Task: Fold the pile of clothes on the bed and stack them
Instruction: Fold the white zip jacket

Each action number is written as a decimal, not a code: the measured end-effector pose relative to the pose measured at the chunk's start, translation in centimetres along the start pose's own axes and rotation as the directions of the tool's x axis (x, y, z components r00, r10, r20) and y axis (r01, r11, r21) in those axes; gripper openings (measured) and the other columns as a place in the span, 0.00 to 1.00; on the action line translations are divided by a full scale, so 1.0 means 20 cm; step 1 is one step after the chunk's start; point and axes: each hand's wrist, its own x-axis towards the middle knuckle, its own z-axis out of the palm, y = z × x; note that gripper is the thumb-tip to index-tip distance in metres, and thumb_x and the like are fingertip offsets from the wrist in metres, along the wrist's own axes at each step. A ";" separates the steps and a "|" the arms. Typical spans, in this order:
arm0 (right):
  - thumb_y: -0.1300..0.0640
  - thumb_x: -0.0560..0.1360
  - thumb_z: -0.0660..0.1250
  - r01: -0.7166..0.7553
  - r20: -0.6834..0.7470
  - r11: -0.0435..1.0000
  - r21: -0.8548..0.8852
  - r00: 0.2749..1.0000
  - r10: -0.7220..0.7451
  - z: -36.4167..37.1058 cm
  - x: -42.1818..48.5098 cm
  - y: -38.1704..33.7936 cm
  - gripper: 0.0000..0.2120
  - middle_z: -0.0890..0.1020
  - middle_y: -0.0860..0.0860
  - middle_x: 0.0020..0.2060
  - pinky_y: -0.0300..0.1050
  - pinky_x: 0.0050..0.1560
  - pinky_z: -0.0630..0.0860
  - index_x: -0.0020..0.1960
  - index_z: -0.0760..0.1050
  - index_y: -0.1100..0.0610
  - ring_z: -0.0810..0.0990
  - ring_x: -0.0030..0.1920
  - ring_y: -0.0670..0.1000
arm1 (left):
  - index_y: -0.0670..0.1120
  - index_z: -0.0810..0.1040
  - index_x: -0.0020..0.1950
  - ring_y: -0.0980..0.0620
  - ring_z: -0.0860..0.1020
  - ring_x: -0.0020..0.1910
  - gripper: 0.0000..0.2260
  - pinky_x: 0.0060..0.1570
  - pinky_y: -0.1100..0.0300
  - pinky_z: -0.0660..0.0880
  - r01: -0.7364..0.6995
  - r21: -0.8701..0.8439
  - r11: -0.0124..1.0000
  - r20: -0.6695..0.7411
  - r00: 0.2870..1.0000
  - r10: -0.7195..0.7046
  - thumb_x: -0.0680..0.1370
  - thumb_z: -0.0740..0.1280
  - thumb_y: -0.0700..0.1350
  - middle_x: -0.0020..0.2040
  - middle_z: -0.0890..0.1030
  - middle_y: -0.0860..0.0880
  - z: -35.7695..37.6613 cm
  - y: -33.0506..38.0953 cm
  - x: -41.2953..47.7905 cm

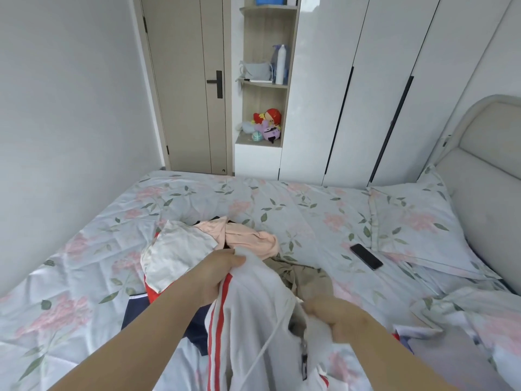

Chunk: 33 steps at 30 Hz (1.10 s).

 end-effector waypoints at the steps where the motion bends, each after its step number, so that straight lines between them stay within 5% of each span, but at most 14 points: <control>1: 0.65 0.74 0.65 0.044 -0.130 0.996 -0.078 0.990 -0.054 -0.04 -0.02 -0.07 0.07 0.76 0.56 0.35 0.44 0.38 0.73 0.37 0.73 0.61 0.74 0.35 0.53 | 0.37 0.78 0.57 0.42 0.81 0.49 0.10 0.50 0.51 0.78 -0.012 0.016 1.000 -0.045 0.999 0.013 0.79 0.60 0.35 0.49 0.83 0.39 -0.01 0.01 0.00; 4: 0.64 0.74 0.63 0.283 -0.477 0.895 -0.344 0.768 -0.427 -0.16 -0.18 -0.35 0.13 0.70 0.51 0.29 0.42 0.31 0.64 0.32 0.67 0.56 0.67 0.32 0.52 | 0.40 0.79 0.52 0.43 0.80 0.44 0.09 0.43 0.57 0.79 -0.099 0.027 0.995 -0.169 0.980 0.103 0.79 0.59 0.34 0.41 0.84 0.42 -0.06 0.04 0.00; 7: 0.59 0.72 0.63 0.665 -0.614 0.568 -0.485 0.204 -0.763 -0.14 -0.38 -0.51 0.05 0.74 0.43 0.28 0.39 0.30 0.66 0.39 0.71 0.49 0.72 0.30 0.46 | 0.48 0.80 0.49 0.49 0.83 0.43 0.07 0.37 0.61 0.78 -0.303 -0.042 0.952 -0.165 0.942 0.293 0.79 0.62 0.40 0.43 0.85 0.49 -0.06 0.09 -0.01; 8: 0.55 0.71 0.62 0.664 -0.575 0.484 -0.571 0.098 -0.812 -0.10 -0.43 -0.53 0.05 0.75 0.41 0.30 0.37 0.31 0.68 0.43 0.72 0.45 0.73 0.31 0.43 | 0.50 0.79 0.54 0.51 0.83 0.46 0.07 0.41 0.60 0.78 -0.352 -0.044 0.935 -0.151 0.927 0.342 0.79 0.63 0.45 0.48 0.85 0.51 -0.05 0.11 -0.02; 9: 0.54 0.71 0.62 0.600 -0.483 0.458 -0.656 0.133 -0.866 -0.06 -0.44 -0.54 0.06 0.78 0.42 0.33 0.38 0.35 0.70 0.46 0.73 0.44 0.76 0.34 0.44 | 0.53 0.76 0.58 0.53 0.82 0.50 0.09 0.45 0.60 0.77 -0.365 -0.031 0.931 -0.121 0.926 0.359 0.78 0.65 0.50 0.52 0.83 0.53 -0.03 0.13 -0.02; 11: 0.57 0.74 0.62 0.440 -0.263 0.480 -0.759 0.467 -0.844 0.02 -0.39 -0.50 0.07 0.81 0.49 0.41 0.42 0.42 0.73 0.50 0.77 0.52 0.79 0.43 0.52 | 0.53 0.74 0.62 0.54 0.80 0.54 0.16 0.55 0.57 0.75 -0.295 -0.049 0.954 -0.004 0.955 0.295 0.77 0.64 0.57 0.56 0.82 0.53 0.04 0.14 -0.02; 12: 0.59 0.75 0.62 0.443 -0.206 0.509 -0.738 0.570 -0.795 0.04 -0.34 -0.47 0.08 0.81 0.49 0.40 0.38 0.40 0.72 0.50 0.78 0.55 0.79 0.42 0.51 | 0.51 0.75 0.63 0.52 0.80 0.56 0.18 0.59 0.55 0.73 -0.256 -0.075 0.964 0.068 0.963 0.261 0.77 0.63 0.58 0.57 0.82 0.51 0.07 0.14 -0.01; 14: 0.60 0.75 0.61 0.495 -0.197 0.552 -0.671 0.599 -0.776 0.03 -0.28 -0.43 0.08 0.78 0.45 0.36 0.29 0.32 0.67 0.48 0.79 0.55 0.76 0.37 0.46 | 0.48 0.76 0.63 0.49 0.79 0.59 0.19 0.64 0.52 0.71 -0.147 -0.113 0.983 0.164 0.973 0.164 0.78 0.60 0.58 0.58 0.82 0.48 0.12 0.13 -0.01; 17: 0.60 0.73 0.64 0.547 -0.276 0.650 -0.527 0.613 -0.740 0.00 -0.22 -0.35 0.07 0.78 0.43 0.36 0.27 0.30 0.67 0.42 0.79 0.51 0.74 0.33 0.41 | 0.45 0.73 0.66 0.45 0.77 0.60 0.17 0.65 0.49 0.70 -0.088 -0.092 0.992 0.106 0.990 0.097 0.80 0.60 0.51 0.60 0.80 0.44 0.12 0.05 0.02; 20: 0.60 0.69 0.66 0.566 -0.316 0.748 -0.345 0.680 -0.661 0.00 -0.21 -0.29 0.09 0.79 0.42 0.32 0.30 0.30 0.68 0.36 0.76 0.46 0.75 0.29 0.40 | 0.43 0.72 0.67 0.45 0.79 0.57 0.18 0.61 0.49 0.74 -0.058 -0.038 0.998 0.020 0.998 0.059 0.79 0.65 0.47 0.58 0.81 0.45 0.13 -0.04 0.02; 22: 0.62 0.68 0.67 0.583 -0.305 0.786 -0.205 0.725 -0.618 0.04 -0.20 -0.26 0.09 0.78 0.42 0.31 0.38 0.35 0.70 0.38 0.75 0.47 0.74 0.31 0.42 | 0.44 0.71 0.67 0.46 0.79 0.56 0.20 0.59 0.50 0.74 0.017 -0.079 0.997 0.117 0.993 -0.008 0.77 0.67 0.48 0.57 0.81 0.45 0.16 -0.10 0.01; 27: 0.69 0.72 0.63 0.589 -0.228 0.779 0.215 0.806 -0.546 0.13 -0.20 -0.21 0.10 0.78 0.48 0.33 0.36 0.31 0.73 0.42 0.71 0.55 0.76 0.31 0.43 | 0.39 0.63 0.73 0.41 0.75 0.63 0.33 0.66 0.45 0.69 0.074 -0.209 0.975 0.071 0.996 -0.060 0.73 0.72 0.46 0.66 0.74 0.40 0.19 -0.21 0.01; 31: 0.59 0.65 0.66 0.542 -0.143 0.760 0.357 0.836 -0.530 0.15 -0.19 -0.19 0.10 0.79 0.53 0.38 0.45 0.40 0.75 0.45 0.72 0.56 0.78 0.39 0.50 | 0.36 0.67 0.69 0.40 0.78 0.57 0.28 0.58 0.47 0.75 0.060 -0.272 0.960 0.090 0.995 -0.036 0.72 0.73 0.42 0.60 0.78 0.37 0.18 -0.20 0.02; 33: 0.60 0.71 0.64 0.499 -0.146 0.729 0.469 0.857 -0.493 0.15 -0.19 -0.18 0.06 0.78 0.55 0.36 0.46 0.38 0.72 0.47 0.72 0.56 0.76 0.37 0.52 | 0.34 0.69 0.66 0.40 0.80 0.53 0.26 0.51 0.50 0.77 0.034 -0.239 0.971 0.071 0.997 -0.018 0.71 0.73 0.36 0.57 0.79 0.35 0.18 -0.19 0.03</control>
